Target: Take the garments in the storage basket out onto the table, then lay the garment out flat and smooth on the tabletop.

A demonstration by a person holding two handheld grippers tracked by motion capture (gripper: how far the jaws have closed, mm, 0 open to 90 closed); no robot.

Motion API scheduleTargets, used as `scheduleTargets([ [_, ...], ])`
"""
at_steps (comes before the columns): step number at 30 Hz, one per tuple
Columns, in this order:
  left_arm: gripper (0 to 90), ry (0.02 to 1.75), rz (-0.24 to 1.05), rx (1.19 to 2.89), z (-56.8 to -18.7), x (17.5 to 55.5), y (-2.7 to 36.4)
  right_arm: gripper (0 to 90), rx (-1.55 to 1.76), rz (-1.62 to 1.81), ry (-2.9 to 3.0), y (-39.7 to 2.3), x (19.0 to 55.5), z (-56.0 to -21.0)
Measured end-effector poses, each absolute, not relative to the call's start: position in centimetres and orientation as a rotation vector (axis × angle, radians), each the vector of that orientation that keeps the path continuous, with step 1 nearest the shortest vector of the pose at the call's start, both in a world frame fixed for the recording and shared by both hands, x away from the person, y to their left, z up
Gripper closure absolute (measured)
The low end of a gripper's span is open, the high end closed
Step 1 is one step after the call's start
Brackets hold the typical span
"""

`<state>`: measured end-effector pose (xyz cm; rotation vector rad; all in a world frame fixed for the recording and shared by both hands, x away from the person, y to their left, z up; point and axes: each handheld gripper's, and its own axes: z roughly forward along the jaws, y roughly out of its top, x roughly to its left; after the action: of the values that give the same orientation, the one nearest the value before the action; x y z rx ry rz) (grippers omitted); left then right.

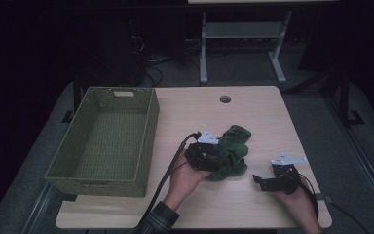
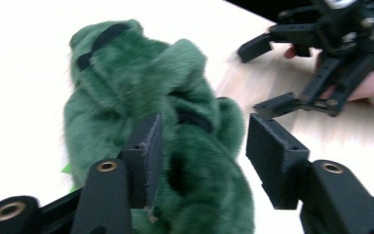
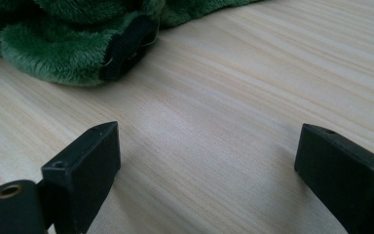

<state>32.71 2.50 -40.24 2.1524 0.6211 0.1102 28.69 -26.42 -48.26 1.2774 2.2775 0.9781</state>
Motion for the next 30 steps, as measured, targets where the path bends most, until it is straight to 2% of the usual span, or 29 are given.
scheduleTargets([
  [8, 55.2, 0.580, 0.084, 2.169, -41.0, 31.3, 0.9, 9.1, 1.277, 0.978, 2.278, -26.4, 28.7, -48.3],
  [16, 47.4, 0.614, 0.093, 2.244, -43.4, 32.2, 0.6, 10.6, 1.302, 0.998, 2.276, -26.4, 28.6, -47.7],
  [17, 47.1, 0.618, 0.104, 2.257, -43.8, 32.4, 0.6, 13.3, 1.279, 1.032, 2.278, -26.3, 28.5, -47.3],
  [22, 46.1, 0.633, 0.118, 2.280, -44.6, 32.8, 0.8, 15.4, 1.224, 1.085, 2.318, -25.6, 28.4, -46.9],
  [23, 46.7, 0.654, 0.118, 2.268, -45.0, 33.0, 0.9, 20.0, 1.192, 1.105, 2.355, -25.1, 28.4, -46.8],
  [26, 48.9, 0.653, 0.119, 2.277, -45.2, 33.3, 1.2, 23.6, 1.156, 1.117, 2.376, -24.5, 28.6, -46.7],
  [30, 59.1, 0.663, 0.107, 2.267, -45.2, 33.4, 1.4, 32.6, 1.115, 1.167, 2.403, -23.6, 29.0, -46.5],
])
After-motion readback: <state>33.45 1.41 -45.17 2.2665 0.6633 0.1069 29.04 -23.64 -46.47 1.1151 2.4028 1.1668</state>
